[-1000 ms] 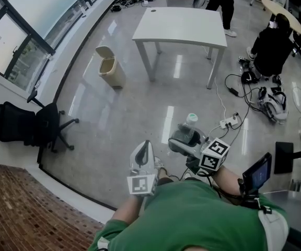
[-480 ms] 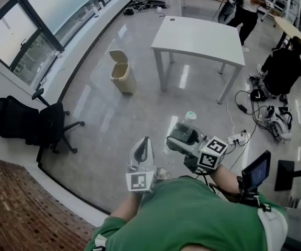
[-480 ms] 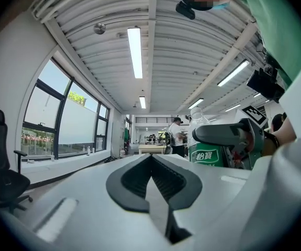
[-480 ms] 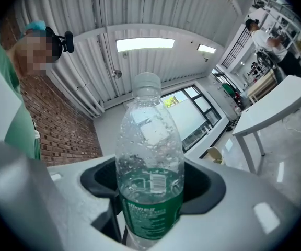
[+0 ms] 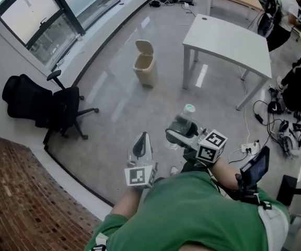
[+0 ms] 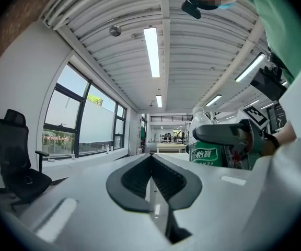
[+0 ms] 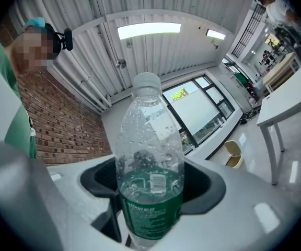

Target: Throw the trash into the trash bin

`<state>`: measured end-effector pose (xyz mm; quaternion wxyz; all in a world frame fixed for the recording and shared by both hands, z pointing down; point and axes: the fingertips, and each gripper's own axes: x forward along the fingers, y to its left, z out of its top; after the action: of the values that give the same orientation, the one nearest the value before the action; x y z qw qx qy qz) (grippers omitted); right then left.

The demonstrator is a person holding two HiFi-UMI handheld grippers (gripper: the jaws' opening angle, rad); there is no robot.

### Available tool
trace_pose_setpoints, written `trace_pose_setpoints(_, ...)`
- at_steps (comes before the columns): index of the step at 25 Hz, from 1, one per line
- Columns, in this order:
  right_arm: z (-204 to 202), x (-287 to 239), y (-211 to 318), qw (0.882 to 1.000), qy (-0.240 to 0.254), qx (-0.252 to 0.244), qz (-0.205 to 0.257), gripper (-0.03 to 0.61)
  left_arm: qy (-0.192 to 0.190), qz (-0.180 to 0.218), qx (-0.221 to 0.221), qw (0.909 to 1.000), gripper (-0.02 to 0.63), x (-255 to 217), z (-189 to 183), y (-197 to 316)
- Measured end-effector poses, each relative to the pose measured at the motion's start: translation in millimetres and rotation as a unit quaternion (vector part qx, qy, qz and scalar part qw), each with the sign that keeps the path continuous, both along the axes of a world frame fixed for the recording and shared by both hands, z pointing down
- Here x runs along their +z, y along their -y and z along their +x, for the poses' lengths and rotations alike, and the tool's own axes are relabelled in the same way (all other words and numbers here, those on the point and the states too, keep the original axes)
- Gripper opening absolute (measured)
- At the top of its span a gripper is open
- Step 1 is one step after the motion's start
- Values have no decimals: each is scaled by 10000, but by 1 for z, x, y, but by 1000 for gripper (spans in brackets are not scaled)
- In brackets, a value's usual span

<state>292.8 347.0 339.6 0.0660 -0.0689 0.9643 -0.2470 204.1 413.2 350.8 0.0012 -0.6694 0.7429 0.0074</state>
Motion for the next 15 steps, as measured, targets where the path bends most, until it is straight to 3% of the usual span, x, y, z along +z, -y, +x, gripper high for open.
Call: trace_pose_setpoints(15, -93, 6, 43, 9966, -261, -777, 55, 328, -152, -85, -842, 9963, 6, -1, -75, 31)
